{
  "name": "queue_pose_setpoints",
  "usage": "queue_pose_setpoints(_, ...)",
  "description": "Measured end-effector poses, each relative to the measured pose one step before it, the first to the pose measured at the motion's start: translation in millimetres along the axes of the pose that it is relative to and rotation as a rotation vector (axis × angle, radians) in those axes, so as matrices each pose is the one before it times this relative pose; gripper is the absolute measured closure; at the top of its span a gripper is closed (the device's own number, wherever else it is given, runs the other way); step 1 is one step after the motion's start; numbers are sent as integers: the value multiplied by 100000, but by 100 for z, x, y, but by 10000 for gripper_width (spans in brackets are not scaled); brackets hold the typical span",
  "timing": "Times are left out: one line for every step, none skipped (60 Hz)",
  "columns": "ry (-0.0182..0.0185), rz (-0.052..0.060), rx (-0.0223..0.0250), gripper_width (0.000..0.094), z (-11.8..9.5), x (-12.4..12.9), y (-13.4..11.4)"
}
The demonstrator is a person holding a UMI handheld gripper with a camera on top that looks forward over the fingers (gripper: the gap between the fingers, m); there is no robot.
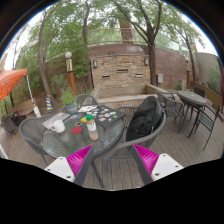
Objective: Pour water
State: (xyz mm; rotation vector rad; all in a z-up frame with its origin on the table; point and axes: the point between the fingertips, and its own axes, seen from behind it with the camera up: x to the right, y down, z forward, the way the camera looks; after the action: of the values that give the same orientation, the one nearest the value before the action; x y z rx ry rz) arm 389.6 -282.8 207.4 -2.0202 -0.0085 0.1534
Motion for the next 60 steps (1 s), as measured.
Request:
queue_pose_setpoints(127,-53,-46,102,15,-25,16)
queue_pose_setpoints(171,-36,-50,100,-1072,-157,310)
queue_pose_setpoints(50,-125,66,102,13,-113,20)
queue_pose_setpoints(201,-133,93,102,14,-121,-2)
queue_pose_setpoints(384,-109,36,102,4,-159,23)
queue_pose_setpoints(433,-252,-42,101,1104,-69,-247)
queue_pose_setpoints(703,-146,-168,101,-236,33,15)
queue_pose_setpoints(673,-163,-84,101,-43,-227,4)
queue_pose_setpoints(852,-176,-33,100,-8,-133,-20)
queue_pose_setpoints(973,-86,-30,100,20,-184,-5)
queue_pose_setpoints(1044,107,-100,100,42,-204,-1)
queue_pose_setpoints(958,181,-220,102,28,-193,31)
queue_pose_setpoints(706,292,-168,102,-29,-226,8)
queue_pose_setpoints(353,303,-43,100,-29,-292,-72)
queue_pose_setpoints(144,239,124,100,-126,-463,-104)
queue_pose_setpoints(-1,233,183,99,51,-430,-42)
queue_pose_setpoints(1,184,149,98,17,-492,-63)
queue_pose_setpoints(112,177,108,99,7,-513,-47)
queue_pose_setpoints(197,84,63,101,42,-465,-34)
queue_pose_setpoints(265,5,56,101,20,-492,-43)
queue_pose_setpoints(191,-140,-26,101,20,-524,-27)
queue_pose_setpoints(203,-232,-112,100,51,-553,50)
queue_pose_setpoints(189,-359,-104,101,30,-540,52)
queue_pose_setpoints(92,-425,-75,100,66,-505,53)
queue_pose_setpoints(-56,-486,-71,100,98,-499,3)
queue_pose_setpoints(-125,-536,27,99,79,-490,-11)
queue_pose_setpoints(-190,-495,131,99,152,-461,-23)
queue_pose_setpoints(-204,-456,158,102,197,-489,1)
queue_pose_setpoints(-208,-383,-12,102,264,-441,68)
queue_pose_setpoints(-108,-330,-128,104,305,-349,120)
queue_pose_setpoints(18,-296,-189,107,386,-299,115)
queue_pose_setpoints(-49,-300,-215,105,392,-275,112)
queue_pose_setpoints(-109,-323,-218,107,421,-282,95)
queue_pose_setpoints(-189,-310,-248,108,488,-278,125)
queue_pose_setpoints(-316,-280,-202,111,518,-301,119)
queue_pose_setpoints(-357,-268,-195,110,550,-275,100)
queue_pose_setpoints(-352,-207,-105,109,544,-290,65)
queue_pose_setpoints(-404,-183,105,110,615,-279,33)
queue_pose_setpoints(-361,-131,174,109,652,-233,23)
queue_pose_setpoints(-382,-52,77,112,705,-216,6)
queue_pose_setpoints(-507,-61,56,111,718,-259,24)
queue_pose_setpoints(-617,-48,153,111,771,-225,-29)
queue_pose_setpoints(-639,-31,323,111,775,-218,-72)
queue_pose_setpoints(-700,-41,516,111,880,-210,-83)
queue_pose_setpoints(-742,-32,733,109,910,-204,-136)
queue_pose_setpoints(-718,-44,844,109,912,-167,-132)
queue_pose_setpoints(-626,-155,804,108,1018,-98,-52)
queue_pose_setpoints(-496,-241,771,108,1005,-63,-41)
queue_pose_setpoints(-405,-265,847,108,1110,32,-27)
queue_pose_setpoints(-241,-191,934,107,1129,40,-32)
queue_pose_setpoints(-92,-102,967,108,1107,103,-18)
queue_pose_setpoints(42,4,889,109,1160,111,44)
queue_pose_setpoints(228,268,797,110,1178,190,48)
queue_pose_setpoints(322,417,615,110,1198,169,102)
queue_pose_setpoints(300,572,380,108,1189,147,186)
queue_pose_setpoints(-2,617,218,109,1149,68,217)
queue_pose_setpoints(-345,630,341,103,1045,-40,163)
queue_pose_setpoints(-676,712,358,105,889,-125,-101)
queue_pose_setpoints(-666,752,693,106,913,-62,64)
queue_pose_setpoints(-731,809,669,104,987,-107,65)
